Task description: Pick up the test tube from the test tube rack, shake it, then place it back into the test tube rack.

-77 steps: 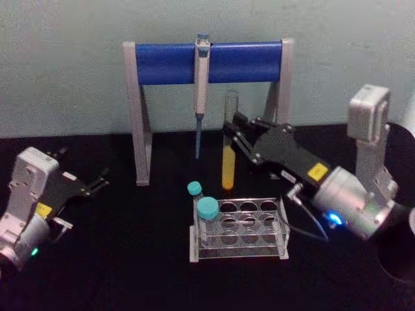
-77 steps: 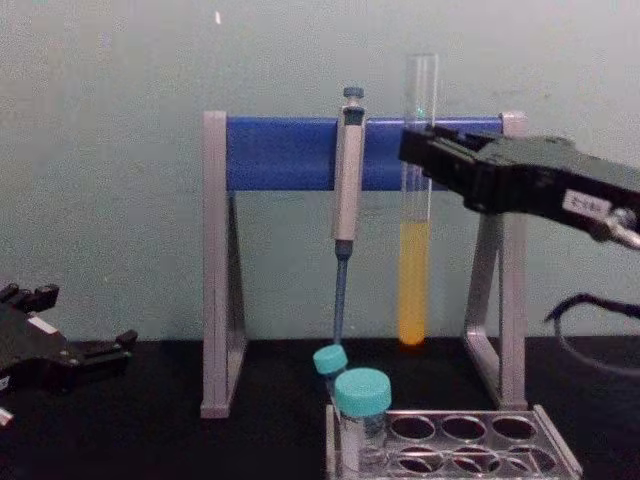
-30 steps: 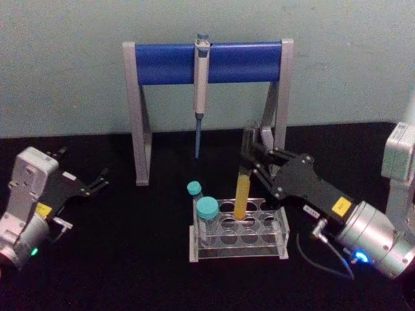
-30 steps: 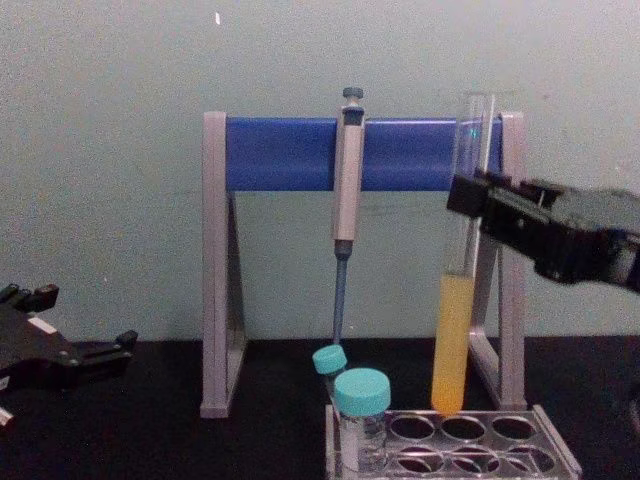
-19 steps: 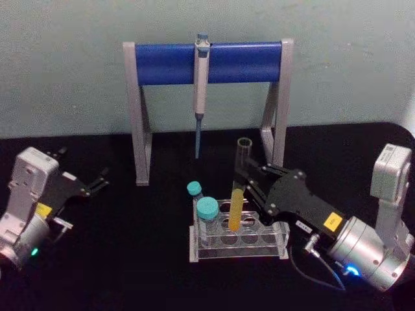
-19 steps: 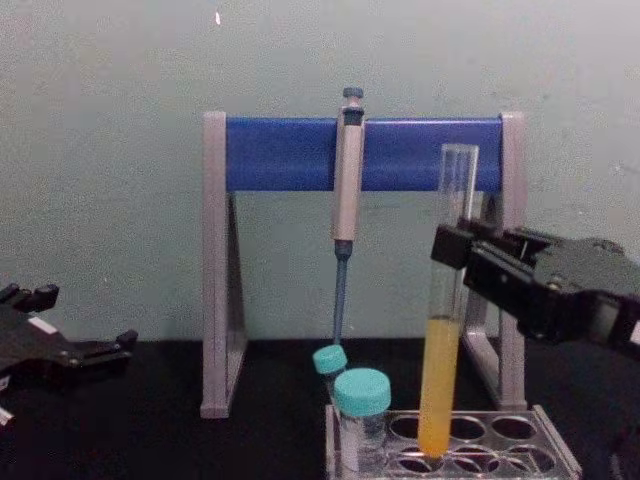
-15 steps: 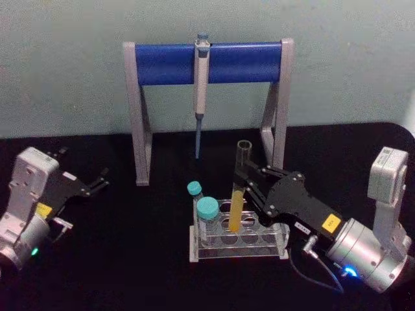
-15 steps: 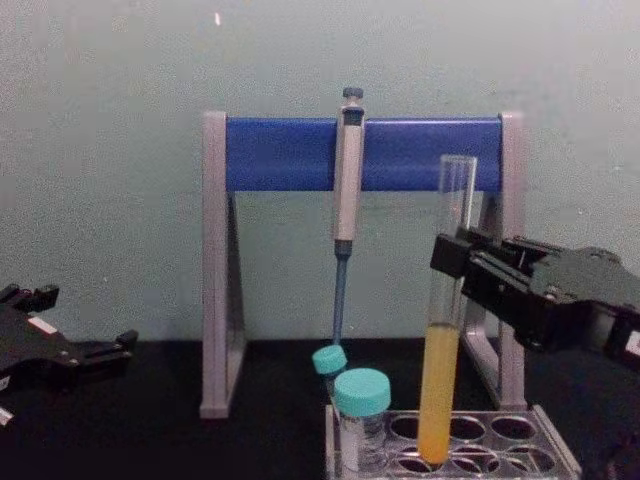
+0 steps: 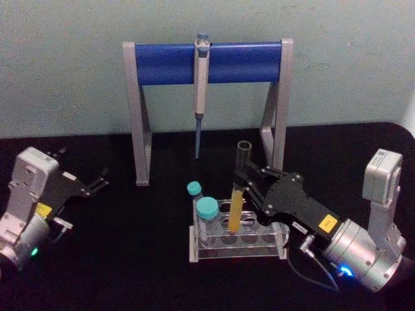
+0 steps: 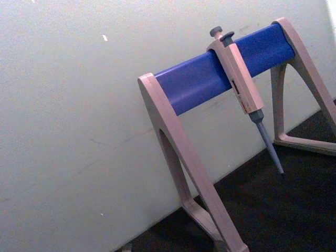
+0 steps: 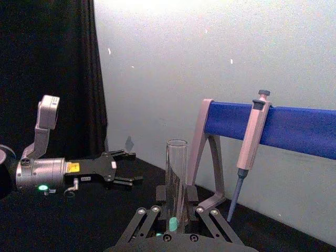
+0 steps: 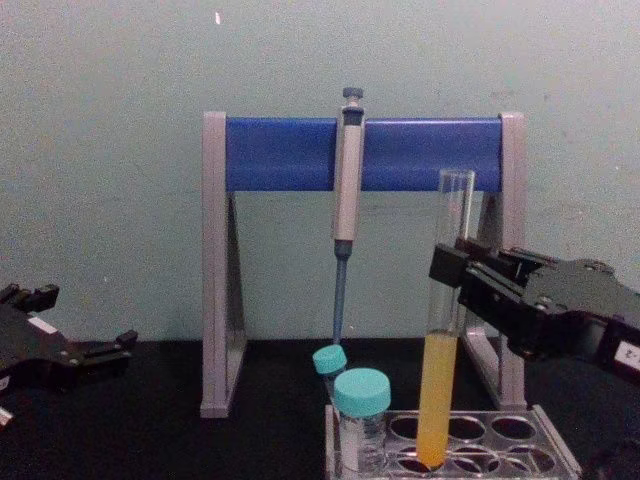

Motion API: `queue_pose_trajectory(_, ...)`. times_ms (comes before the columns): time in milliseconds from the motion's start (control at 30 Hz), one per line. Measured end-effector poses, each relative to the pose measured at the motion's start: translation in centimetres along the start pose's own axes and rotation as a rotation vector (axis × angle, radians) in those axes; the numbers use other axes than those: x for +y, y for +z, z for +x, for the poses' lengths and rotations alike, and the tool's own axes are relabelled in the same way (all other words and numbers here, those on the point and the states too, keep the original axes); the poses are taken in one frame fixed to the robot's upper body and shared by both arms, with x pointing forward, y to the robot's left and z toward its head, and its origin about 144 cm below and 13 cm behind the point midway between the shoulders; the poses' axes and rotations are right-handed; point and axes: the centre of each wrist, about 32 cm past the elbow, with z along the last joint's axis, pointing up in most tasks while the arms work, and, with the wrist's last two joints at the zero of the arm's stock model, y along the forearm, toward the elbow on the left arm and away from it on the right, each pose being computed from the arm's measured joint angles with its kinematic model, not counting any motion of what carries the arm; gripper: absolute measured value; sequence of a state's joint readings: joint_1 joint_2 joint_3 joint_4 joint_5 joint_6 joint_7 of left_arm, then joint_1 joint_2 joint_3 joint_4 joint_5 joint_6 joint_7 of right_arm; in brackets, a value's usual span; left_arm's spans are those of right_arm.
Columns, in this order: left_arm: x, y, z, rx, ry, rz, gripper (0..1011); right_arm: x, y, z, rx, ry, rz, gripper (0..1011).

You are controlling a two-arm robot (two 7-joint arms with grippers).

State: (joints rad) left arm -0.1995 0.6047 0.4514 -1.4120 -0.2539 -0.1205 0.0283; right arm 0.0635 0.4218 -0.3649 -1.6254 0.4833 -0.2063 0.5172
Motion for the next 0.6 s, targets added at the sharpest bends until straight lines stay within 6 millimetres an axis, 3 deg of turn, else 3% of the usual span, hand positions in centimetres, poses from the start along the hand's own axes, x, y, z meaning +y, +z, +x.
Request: queue_pose_trajectory(600,0.0,0.0,0.0,0.0,0.0,0.0,1001,0.4,-1.6,0.4,0.003,-0.011,0.0,220)
